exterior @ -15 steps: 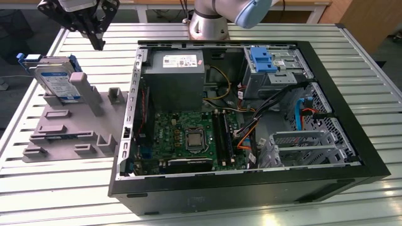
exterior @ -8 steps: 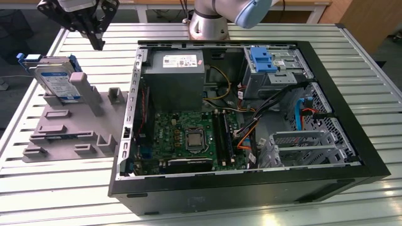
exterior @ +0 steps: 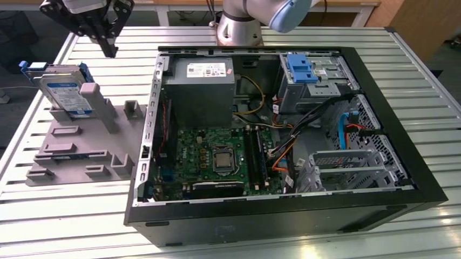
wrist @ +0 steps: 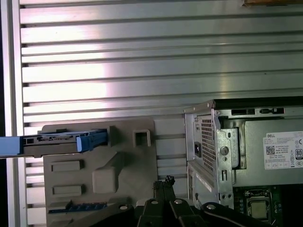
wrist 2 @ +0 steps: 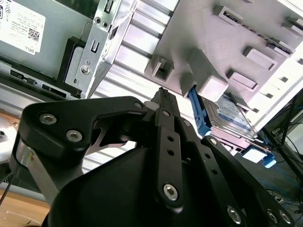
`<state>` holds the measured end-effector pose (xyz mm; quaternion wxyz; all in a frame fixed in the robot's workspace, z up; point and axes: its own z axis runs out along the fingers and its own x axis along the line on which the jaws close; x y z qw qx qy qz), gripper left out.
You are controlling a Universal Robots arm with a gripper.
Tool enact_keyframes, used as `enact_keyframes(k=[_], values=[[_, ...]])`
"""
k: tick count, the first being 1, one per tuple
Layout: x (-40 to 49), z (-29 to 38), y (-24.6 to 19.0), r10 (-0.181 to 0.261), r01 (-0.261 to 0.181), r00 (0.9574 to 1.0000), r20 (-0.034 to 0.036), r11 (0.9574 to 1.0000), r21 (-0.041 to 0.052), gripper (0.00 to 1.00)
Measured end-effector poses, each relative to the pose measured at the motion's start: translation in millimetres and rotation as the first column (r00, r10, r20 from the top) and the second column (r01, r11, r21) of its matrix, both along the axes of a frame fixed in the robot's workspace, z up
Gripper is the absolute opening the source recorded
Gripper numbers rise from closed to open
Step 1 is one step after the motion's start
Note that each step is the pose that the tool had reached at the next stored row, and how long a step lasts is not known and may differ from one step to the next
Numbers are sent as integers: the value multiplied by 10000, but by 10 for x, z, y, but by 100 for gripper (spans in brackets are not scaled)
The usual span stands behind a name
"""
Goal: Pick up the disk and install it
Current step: 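Reach for the disk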
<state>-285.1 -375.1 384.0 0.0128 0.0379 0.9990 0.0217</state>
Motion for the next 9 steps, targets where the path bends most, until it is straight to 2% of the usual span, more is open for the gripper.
enact_keyframes(k=[9], values=[[-94,0,0,0,0,10000,1,10000,1,11]])
